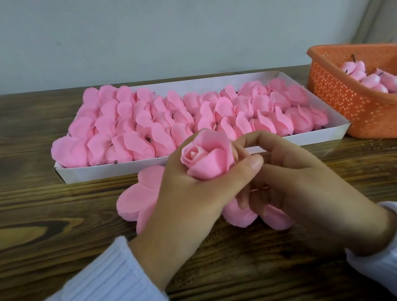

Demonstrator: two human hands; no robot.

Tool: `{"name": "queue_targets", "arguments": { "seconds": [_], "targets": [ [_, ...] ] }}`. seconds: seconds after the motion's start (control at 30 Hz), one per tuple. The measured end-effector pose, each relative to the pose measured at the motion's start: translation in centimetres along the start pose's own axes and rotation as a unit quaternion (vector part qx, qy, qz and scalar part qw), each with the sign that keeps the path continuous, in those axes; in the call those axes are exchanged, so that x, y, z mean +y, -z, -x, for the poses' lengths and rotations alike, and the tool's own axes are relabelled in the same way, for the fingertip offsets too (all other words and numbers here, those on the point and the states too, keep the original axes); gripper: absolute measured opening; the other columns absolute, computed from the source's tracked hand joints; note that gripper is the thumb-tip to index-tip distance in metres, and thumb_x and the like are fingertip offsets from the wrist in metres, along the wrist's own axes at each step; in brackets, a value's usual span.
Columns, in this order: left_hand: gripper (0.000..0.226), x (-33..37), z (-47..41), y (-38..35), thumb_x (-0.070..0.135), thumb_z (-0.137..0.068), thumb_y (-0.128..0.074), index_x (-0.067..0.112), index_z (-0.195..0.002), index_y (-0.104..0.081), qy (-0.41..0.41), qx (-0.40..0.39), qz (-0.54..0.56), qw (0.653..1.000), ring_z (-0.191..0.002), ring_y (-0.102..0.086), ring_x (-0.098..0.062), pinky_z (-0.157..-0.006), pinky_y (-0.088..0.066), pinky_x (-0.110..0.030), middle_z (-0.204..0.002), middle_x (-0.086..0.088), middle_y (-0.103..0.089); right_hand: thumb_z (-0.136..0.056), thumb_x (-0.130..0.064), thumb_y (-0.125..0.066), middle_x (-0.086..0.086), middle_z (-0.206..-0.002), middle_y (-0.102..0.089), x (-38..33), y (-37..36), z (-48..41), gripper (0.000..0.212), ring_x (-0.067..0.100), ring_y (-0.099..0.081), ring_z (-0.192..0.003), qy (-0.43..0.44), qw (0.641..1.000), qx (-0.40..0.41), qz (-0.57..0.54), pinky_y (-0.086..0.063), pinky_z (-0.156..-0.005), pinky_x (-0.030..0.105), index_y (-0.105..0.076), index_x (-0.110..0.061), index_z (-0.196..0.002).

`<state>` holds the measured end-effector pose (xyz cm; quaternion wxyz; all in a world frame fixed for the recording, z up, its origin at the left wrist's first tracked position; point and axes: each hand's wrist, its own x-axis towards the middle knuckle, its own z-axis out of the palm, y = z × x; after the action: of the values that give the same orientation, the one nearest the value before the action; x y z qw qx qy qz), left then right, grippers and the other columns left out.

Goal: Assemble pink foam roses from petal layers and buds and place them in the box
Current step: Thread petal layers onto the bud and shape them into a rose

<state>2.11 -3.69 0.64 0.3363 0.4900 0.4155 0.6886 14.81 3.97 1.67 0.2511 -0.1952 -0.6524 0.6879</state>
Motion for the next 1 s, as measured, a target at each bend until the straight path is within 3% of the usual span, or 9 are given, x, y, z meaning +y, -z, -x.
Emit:
{"name": "queue_targets", "arguments": {
  "seconds": [0.07,0.17,0.33,0.47,0.53,0.63,0.8,0.93,1.0],
  "targets": [
    [0.015,0.0,-0.1,0.0,0.018,-0.073,-0.073,0.008,-0.071,-0.062,0.005,0.012,0.005,1.000,-0.056,-0.064,-0.015,-0.056,-0.052,-0.028,-0.061,0.000,-0.063,-0.093,0.003,-0.051,0.002,-0.057,-0.061,0.0,0.0,0.1,0.015,0.009,-0.053,-0.044,-0.006,1.000,-0.013,0.023,-0.036,-0.038,0.017,-0.055,-0.010,-0.096],
    [0.016,-0.2,-0.1,0.0,0.019,-0.072,-0.074,0.011,-0.073,-0.060,0.026,0.005,0.042,0.999,-0.042,-0.056,-0.024,-0.048,-0.051,-0.031,-0.055,-0.005,-0.057,-0.087,-0.012,-0.059,0.004,-0.054,-0.057,0.0,-0.3,0.3,0.020,0.006,-0.040,-0.035,-0.002,0.994,-0.054,0.097,-0.029,-0.035,0.014,-0.065,-0.023,-0.072],
    [0.017,0.2,-0.2,-0.3,0.020,-0.069,-0.074,0.022,-0.084,-0.065,0.065,-0.006,0.145,0.987,-0.047,-0.057,-0.019,-0.048,-0.050,-0.029,-0.060,-0.002,-0.057,-0.086,-0.021,-0.060,0.000,-0.047,-0.052,0.3,-0.4,0.4,0.023,0.000,-0.039,-0.035,0.034,0.994,-0.037,0.100,-0.028,-0.036,0.010,-0.060,-0.004,-0.070],
    [0.024,0.6,-0.7,-0.3,0.013,-0.062,-0.081,0.023,-0.080,-0.069,0.060,0.078,0.161,0.982,-0.055,-0.060,-0.010,-0.048,-0.049,-0.021,-0.062,0.003,-0.061,-0.091,-0.014,-0.057,0.000,-0.050,-0.054,0.5,-0.2,0.3,0.021,0.000,-0.042,-0.037,0.020,0.995,-0.044,0.084,-0.028,-0.036,0.010,-0.059,-0.004,-0.073],
    [0.014,0.7,-0.8,-0.2,0.021,-0.063,-0.080,0.024,-0.069,-0.068,0.055,0.104,0.148,0.982,-0.054,-0.060,-0.006,-0.048,-0.048,-0.020,-0.058,0.007,-0.060,-0.092,-0.010,-0.057,0.006,-0.062,-0.060,0.5,-0.4,0.3,0.013,0.004,-0.049,-0.042,0.018,0.998,-0.038,0.050,-0.031,-0.036,0.012,-0.058,0.000,-0.084],
    [0.026,1.0,-0.6,-0.3,0.034,-0.067,-0.081,0.020,-0.062,-0.060,0.070,0.088,0.141,0.984,-0.044,-0.053,-0.016,-0.041,-0.045,-0.023,-0.058,0.003,-0.055,-0.085,-0.011,-0.060,0.005,-0.078,-0.062,0.4,-0.9,0.4,0.025,0.014,-0.062,-0.058,-0.001,0.997,-0.052,-0.053,-0.034,-0.035,0.015,-0.053,-0.006,-0.109],
    [0.019,0.8,-0.2,-0.6,0.038,-0.065,-0.073,0.021,-0.066,-0.065,0.085,0.048,0.108,0.989,-0.052,-0.057,-0.020,-0.038,-0.044,-0.022,-0.074,-0.005,-0.060,-0.083,-0.011,-0.058,0.001,-0.065,-0.055,0.9,-1.5,0.2,0.032,0.007,-0.050,-0.053,-0.005,0.989,-0.061,-0.137,-0.031,-0.036,0.012,-0.056,-0.012,-0.115],
    [0.018,0.5,0.2,-0.8,0.034,-0.063,-0.074,0.026,-0.079,-0.073,0.104,-0.007,0.081,0.991,-0.045,-0.054,-0.014,-0.042,-0.048,-0.021,-0.076,-0.015,-0.064,-0.081,-0.025,-0.058,0.004,-0.056,-0.051,0.6,-1.5,0.2,0.015,0.008,-0.040,-0.047,-0.017,0.984,-0.068,-0.166,-0.031,-0.036,0.011,-0.066,-0.013,-0.084],
    [0.021,0.5,0.3,-0.9,0.038,-0.062,-0.074,0.026,-0.079,-0.075,0.118,-0.001,0.064,0.991,-0.036,-0.050,-0.010,-0.040,-0.046,-0.020,-0.086,-0.026,-0.065,-0.084,-0.028,-0.053,0.006,-0.057,-0.054,0.6,-1.4,0.3,0.026,0.010,-0.043,-0.046,-0.041,0.982,-0.075,-0.168,-0.031,-0.036,0.013,-0.060,-0.003,-0.080]
  ]
}}
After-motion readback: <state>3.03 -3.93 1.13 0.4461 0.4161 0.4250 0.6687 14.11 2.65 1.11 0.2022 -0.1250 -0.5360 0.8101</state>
